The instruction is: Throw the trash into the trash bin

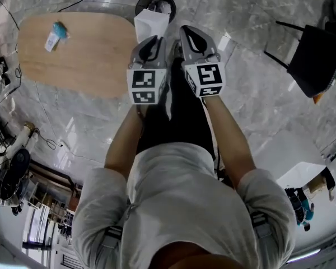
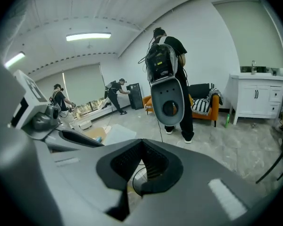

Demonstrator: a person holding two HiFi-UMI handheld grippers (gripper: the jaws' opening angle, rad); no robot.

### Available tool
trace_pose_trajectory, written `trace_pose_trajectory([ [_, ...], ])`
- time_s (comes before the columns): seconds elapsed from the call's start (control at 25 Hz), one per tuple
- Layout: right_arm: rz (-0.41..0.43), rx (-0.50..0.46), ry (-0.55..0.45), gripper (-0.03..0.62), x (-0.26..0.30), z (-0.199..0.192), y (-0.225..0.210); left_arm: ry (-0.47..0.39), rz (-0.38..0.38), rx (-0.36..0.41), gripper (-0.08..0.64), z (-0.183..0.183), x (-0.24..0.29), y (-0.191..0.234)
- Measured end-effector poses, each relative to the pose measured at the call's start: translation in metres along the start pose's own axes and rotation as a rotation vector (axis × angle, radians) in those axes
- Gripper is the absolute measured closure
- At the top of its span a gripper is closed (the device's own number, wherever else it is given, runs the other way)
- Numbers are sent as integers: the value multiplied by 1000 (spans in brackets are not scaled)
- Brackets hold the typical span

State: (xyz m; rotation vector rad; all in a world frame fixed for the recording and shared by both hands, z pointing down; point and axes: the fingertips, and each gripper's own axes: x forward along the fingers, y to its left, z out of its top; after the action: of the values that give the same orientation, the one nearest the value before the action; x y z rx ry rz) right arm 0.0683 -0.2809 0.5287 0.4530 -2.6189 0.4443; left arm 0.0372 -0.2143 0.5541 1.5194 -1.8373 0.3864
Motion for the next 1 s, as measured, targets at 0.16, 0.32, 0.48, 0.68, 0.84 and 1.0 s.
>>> trace_pose_trajectory([
  [0.16, 30, -1, 36, 584, 34, -44, -13, 14, 24, 24, 485, -34, 39, 13],
  [0.32, 33, 31, 63, 584, 53, -85, -22, 72, 26, 24, 485, -80, 69, 24],
  [0.48, 22, 35, 84, 584, 69, -113, -33, 74, 48, 2, 485, -103, 97, 45],
  [0.68, 23, 32, 105, 584, 95, -143, -48, 97, 34, 13, 485, -123, 152, 64],
  [0.84, 59, 25, 126, 584, 123, -168, -47, 155, 40, 23, 486, -152, 191, 80],
  [1.0, 65, 10, 155, 584, 143, -193, -60, 204, 19, 9, 485, -182, 226, 86],
])
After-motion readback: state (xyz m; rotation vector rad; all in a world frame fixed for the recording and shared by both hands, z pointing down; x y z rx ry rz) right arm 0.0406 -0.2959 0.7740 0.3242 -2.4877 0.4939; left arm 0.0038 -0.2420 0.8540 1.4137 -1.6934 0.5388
